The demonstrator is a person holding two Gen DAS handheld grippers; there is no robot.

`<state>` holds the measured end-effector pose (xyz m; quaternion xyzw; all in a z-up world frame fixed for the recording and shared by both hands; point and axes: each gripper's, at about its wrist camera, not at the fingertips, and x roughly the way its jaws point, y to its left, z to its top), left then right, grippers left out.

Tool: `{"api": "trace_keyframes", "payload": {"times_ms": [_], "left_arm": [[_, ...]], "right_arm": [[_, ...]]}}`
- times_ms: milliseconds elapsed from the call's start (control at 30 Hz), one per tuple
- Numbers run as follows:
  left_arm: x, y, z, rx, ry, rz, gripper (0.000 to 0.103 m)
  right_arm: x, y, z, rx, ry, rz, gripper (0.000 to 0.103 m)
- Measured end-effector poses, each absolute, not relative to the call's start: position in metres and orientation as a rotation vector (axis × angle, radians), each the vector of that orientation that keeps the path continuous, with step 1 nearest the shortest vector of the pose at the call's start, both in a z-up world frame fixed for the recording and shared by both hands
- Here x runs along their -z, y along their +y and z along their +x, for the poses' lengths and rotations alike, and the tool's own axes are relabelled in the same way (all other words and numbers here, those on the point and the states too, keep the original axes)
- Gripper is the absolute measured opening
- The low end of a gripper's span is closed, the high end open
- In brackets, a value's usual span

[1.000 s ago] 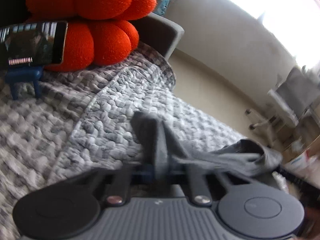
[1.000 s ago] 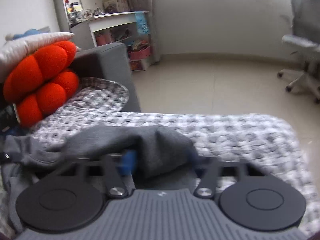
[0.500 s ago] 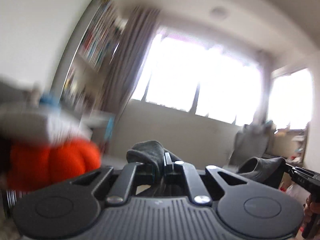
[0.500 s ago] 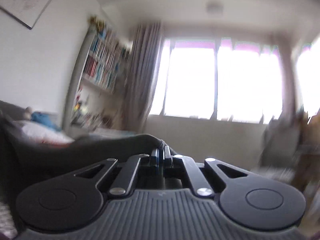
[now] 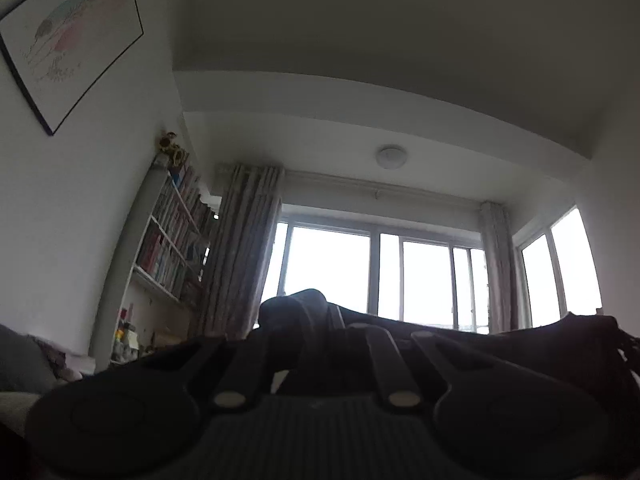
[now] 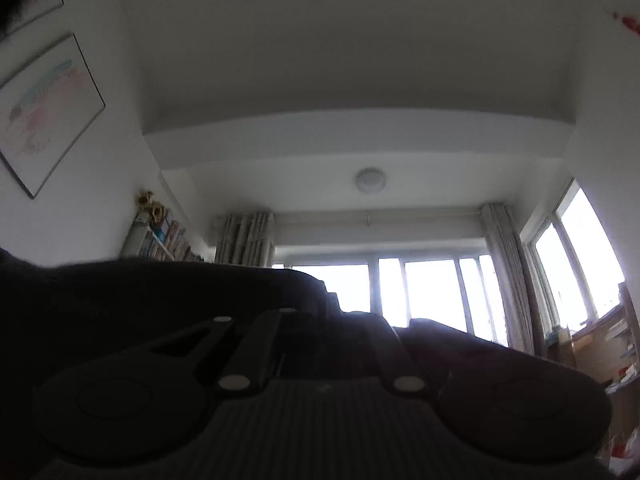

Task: Fold clothes
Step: 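Raise the shirt high with both grippers and shake it out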

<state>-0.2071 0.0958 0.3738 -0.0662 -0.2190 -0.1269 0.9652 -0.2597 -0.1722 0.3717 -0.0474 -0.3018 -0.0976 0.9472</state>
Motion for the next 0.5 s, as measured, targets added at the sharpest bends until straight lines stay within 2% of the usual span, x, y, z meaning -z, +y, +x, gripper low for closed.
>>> {"api": "trace_keyframes", "payload": {"times_ms": [100,233,333,400,467,500], "left_arm": [[-0.352,0.077,-0.134,0.156,-0.324,-0.050,0.007],[-0.287,0.049,-0.014,0.085,-0.143,0.080,0.008],[-0.220,0.028,0.081,0.100,0.099,0.151,0.015],[-0.169,0.022,0.129,0.048,0.327,0.178,0.022],[-0.140,0.031,0.137,0.002,0.404,0.128,0.029],[-0.128,0.039,0.135,-0.013,0.417,0.096,0.038]], "right_arm": [[-0.348,-0.181,-0.193,0.215,-0.428,-0.097,0.003],[-0.286,-0.198,-0.097,0.270,-0.187,-0.064,0.003],[-0.224,-0.215,-0.026,0.322,0.029,-0.045,0.003],[-0.176,-0.215,0.008,0.292,0.233,-0.059,0.009],[-0.137,-0.216,0.036,0.245,0.419,-0.057,0.009],[-0.136,-0.220,0.035,0.249,0.433,-0.037,0.010]]}}
